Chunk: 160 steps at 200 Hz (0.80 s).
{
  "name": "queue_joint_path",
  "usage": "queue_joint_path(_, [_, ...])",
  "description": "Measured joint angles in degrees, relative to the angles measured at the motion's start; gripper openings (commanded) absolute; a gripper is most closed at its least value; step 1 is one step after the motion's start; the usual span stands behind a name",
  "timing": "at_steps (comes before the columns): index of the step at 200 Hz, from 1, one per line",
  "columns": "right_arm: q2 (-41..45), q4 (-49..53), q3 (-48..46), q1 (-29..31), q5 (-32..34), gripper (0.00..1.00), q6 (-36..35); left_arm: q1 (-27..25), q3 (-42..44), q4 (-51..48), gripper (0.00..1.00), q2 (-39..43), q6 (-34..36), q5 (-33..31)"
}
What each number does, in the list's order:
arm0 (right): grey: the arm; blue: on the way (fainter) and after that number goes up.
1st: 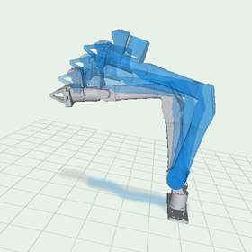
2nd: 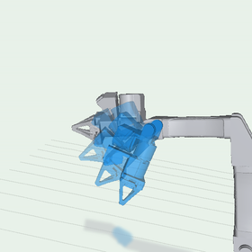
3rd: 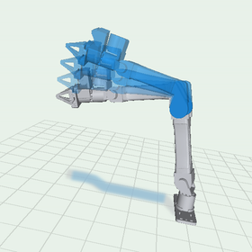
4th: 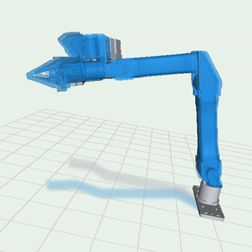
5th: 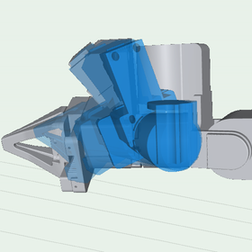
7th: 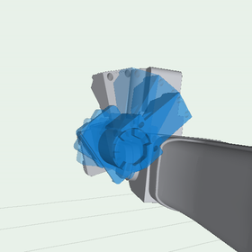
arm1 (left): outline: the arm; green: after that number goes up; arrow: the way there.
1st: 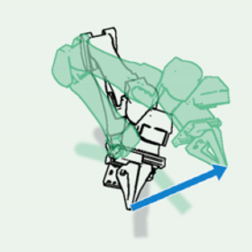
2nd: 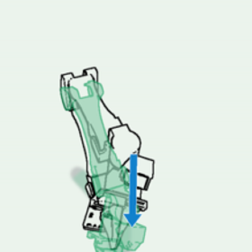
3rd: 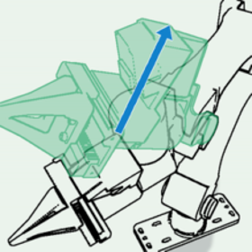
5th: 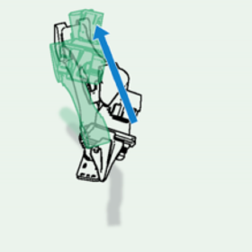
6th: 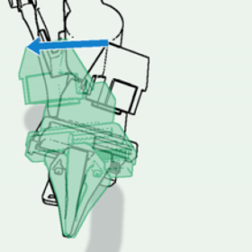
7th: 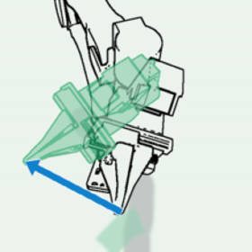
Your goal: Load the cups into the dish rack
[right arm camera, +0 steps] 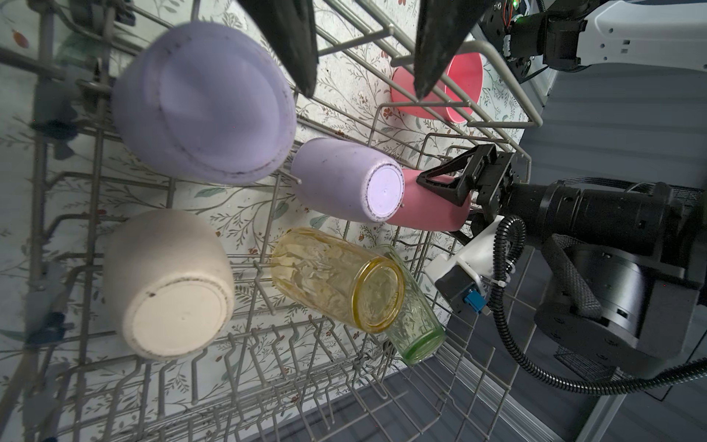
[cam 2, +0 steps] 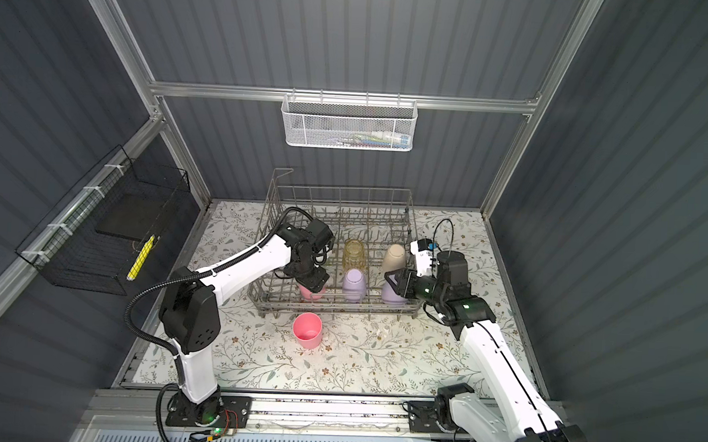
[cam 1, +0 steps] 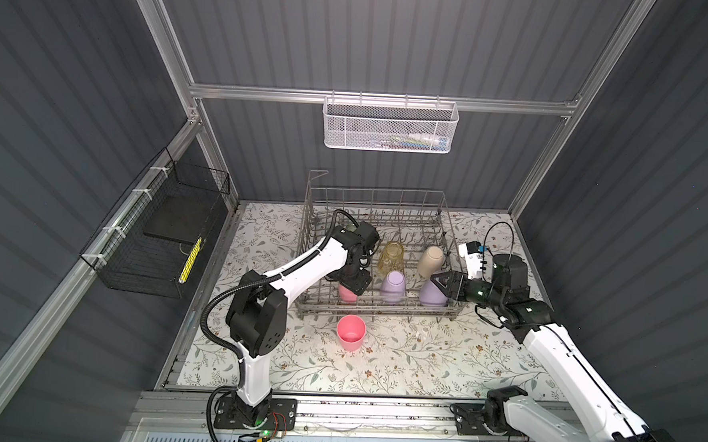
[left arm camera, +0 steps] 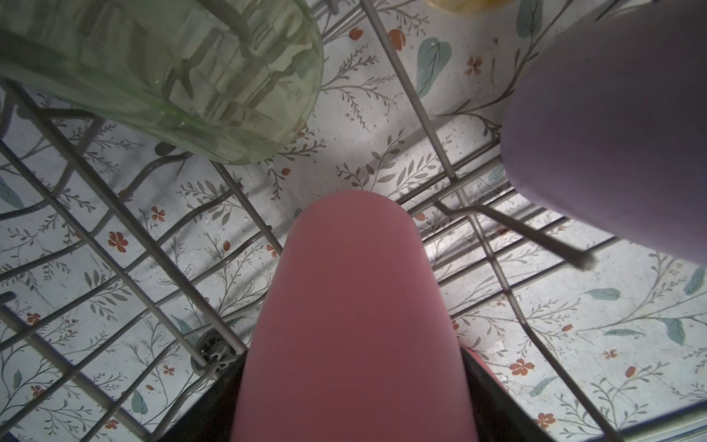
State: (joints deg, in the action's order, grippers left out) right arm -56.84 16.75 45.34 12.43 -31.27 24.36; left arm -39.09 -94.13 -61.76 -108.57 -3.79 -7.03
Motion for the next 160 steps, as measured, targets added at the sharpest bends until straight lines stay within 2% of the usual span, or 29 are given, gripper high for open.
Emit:
queue_joint_path(43, [0.0, -0.04, -0.2, -0.07, -0.31, 0.43, 0.02, -0.22, 0.22, -0.13, 1.0, 0.0, -0.92, -0.2])
queue_joint_path(103, [0.26, -0.02, -0.2, -0.07, -0.48, 0.43, 0.07, -0.24, -0.52, -0.04, 1.0, 0.9, -1.46, -0.13])
queue_joint_path(160, [4.68, 0.87, 0.44, -0.07, -0.46, 0.43, -0.48, -0.26, -3.76, 1.4, 1.0, 10.21, -2.78, -0.13])
